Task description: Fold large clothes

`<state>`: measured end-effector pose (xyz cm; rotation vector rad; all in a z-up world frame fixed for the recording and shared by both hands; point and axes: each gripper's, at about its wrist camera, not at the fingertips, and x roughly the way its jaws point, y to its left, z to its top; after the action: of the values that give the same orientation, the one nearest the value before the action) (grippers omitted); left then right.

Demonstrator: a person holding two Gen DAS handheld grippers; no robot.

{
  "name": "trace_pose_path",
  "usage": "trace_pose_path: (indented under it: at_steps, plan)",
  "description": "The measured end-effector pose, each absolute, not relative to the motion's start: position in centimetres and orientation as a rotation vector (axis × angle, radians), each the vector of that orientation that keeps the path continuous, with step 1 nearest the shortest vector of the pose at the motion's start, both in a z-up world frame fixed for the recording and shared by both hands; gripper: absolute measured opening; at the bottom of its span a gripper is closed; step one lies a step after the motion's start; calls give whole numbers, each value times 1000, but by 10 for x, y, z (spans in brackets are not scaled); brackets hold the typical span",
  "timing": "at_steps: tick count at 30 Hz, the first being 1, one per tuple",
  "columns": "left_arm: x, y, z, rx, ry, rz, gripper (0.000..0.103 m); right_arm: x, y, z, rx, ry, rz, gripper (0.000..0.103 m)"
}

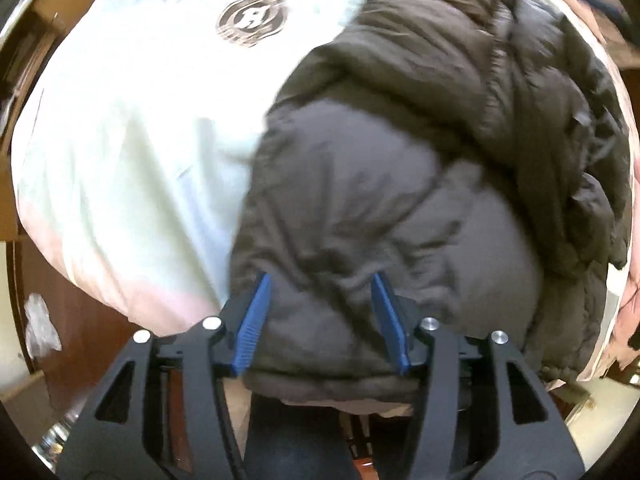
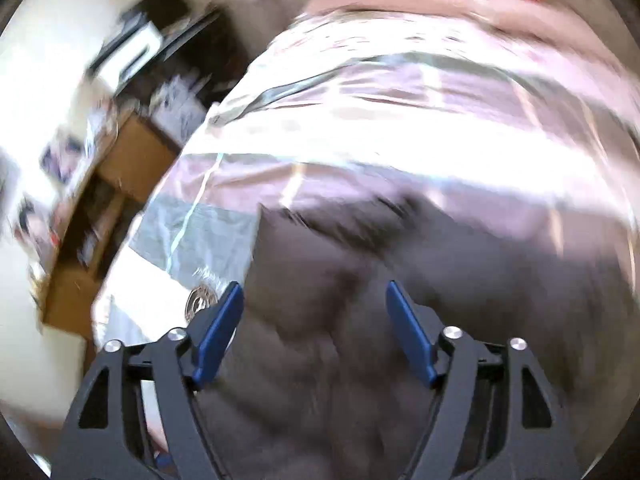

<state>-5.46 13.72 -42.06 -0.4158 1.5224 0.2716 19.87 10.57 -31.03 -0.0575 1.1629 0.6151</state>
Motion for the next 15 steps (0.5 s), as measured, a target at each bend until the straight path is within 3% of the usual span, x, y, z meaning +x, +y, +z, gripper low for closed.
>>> trace_pose_path:
  at_steps: [6, 8, 9, 10, 15]
  plan:
    - [-67, 166, -449, -544, 1537, 238, 53, 245, 245, -382, -479, 1388, 579, 76]
    - [-71, 170, -454, -573, 1538, 224, 53, 237, 258, -407, -569, 1499, 570, 54]
    - [-73, 172, -457, -585, 1540, 215, 54, 230, 260, -421, -618, 1563, 557, 31]
    - [-76, 175, -461, -593, 1545, 201, 54, 228, 265, -429, -649, 1581, 535, 18]
    - [-79, 193, -489, -608, 1575, 164, 56, 251, 267, -446, -513, 1615, 444, 8]
